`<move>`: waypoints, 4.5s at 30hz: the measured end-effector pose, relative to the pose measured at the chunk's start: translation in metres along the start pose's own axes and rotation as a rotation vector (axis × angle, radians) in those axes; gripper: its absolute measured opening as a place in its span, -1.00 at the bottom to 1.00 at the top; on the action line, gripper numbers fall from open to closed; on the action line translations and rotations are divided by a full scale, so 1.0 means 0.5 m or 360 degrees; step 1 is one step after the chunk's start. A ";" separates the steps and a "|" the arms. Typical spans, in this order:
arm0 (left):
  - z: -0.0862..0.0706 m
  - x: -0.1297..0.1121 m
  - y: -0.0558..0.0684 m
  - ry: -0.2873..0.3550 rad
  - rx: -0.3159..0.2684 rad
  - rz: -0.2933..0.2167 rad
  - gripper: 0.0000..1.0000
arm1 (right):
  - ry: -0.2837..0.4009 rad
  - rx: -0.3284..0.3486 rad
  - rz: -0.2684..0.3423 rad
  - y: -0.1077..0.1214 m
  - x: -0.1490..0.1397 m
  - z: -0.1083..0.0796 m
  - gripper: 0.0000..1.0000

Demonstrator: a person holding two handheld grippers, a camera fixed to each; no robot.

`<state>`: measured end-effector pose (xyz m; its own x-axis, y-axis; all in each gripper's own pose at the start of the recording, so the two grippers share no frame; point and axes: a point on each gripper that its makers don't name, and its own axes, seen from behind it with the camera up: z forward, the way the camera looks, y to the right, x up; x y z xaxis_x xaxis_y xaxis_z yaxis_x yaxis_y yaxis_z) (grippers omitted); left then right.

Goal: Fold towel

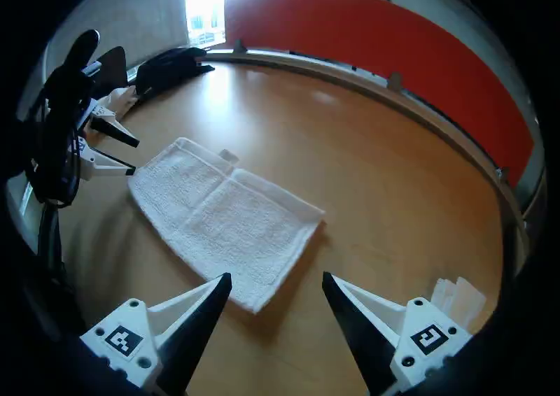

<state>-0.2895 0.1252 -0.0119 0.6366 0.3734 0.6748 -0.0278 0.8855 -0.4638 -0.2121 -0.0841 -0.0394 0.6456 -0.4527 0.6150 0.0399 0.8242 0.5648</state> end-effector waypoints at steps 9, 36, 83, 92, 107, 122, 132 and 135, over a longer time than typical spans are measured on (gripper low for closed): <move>-0.022 -0.016 -0.007 0.0012 0.0046 -0.0071 0.88 | 0.0009 0.0013 -0.0021 -0.006 -0.002 -0.008 1.00; -0.124 -0.098 -0.068 0.0044 0.0258 -0.0364 0.88 | -0.0030 0.0104 -0.0198 -0.020 -0.013 0.003 1.00; -0.178 -0.159 -0.103 0.0008 0.0322 -0.0444 0.89 | -0.0142 0.0173 -0.0236 -0.033 -0.070 0.019 -0.91; -0.177 -0.153 -0.103 0.0017 0.0323 -0.0449 0.88 | -0.0064 0.0117 -0.0273 -0.025 -0.020 -0.017 -0.91; -0.177 -0.132 -0.105 0.0042 0.0327 -0.0444 0.88 | 0.0138 -0.0020 -0.0383 -0.001 0.119 -0.108 -0.91; -0.174 -0.112 -0.097 0.0057 0.0320 -0.0429 0.89 | 0.0222 -0.0097 -0.0463 0.033 0.178 -0.175 -0.92; -0.172 -0.106 -0.095 0.0060 0.0319 -0.0423 0.89 | 0.0232 -0.0071 -0.0503 0.024 0.186 -0.180 -0.92; -0.172 -0.102 -0.094 0.0063 0.0315 -0.0424 0.88 | 0.0236 -0.0048 -0.0523 0.011 0.188 -0.178 -0.92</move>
<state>-0.2547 0.0409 -0.0740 0.6710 0.1139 0.7327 -0.0032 0.9886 -0.1507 -0.0833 -0.0918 -0.0273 0.6981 -0.6427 0.3157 0.2845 0.6536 0.7013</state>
